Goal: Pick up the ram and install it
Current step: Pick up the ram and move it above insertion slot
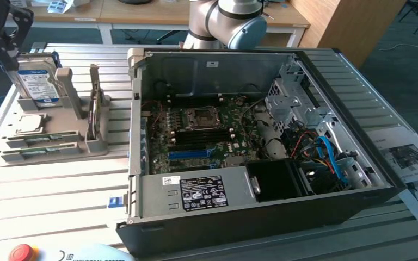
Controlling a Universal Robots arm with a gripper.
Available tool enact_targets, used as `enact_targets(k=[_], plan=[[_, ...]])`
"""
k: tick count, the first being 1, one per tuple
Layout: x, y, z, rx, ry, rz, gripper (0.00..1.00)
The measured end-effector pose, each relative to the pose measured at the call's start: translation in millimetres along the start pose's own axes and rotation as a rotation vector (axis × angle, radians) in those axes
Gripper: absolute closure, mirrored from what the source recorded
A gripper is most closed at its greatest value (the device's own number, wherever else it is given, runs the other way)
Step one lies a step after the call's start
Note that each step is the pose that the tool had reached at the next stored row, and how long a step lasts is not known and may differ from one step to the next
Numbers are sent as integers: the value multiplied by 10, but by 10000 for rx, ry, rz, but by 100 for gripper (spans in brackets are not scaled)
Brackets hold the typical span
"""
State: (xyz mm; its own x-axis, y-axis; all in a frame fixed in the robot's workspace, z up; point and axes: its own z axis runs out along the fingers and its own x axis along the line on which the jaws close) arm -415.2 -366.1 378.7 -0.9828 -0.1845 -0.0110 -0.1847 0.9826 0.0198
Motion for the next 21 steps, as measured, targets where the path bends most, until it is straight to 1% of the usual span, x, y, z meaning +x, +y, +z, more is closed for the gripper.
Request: enact_targets(k=[2,7,15,18,21], plan=[[0,0,4,36,21,-280,90],[0,0,7,89,55,-1017,90],[0,0,12,107,101,-2143,90],[0,0,15,132,135,-2534,90],[0,0,16,171,179,-2892,90]])
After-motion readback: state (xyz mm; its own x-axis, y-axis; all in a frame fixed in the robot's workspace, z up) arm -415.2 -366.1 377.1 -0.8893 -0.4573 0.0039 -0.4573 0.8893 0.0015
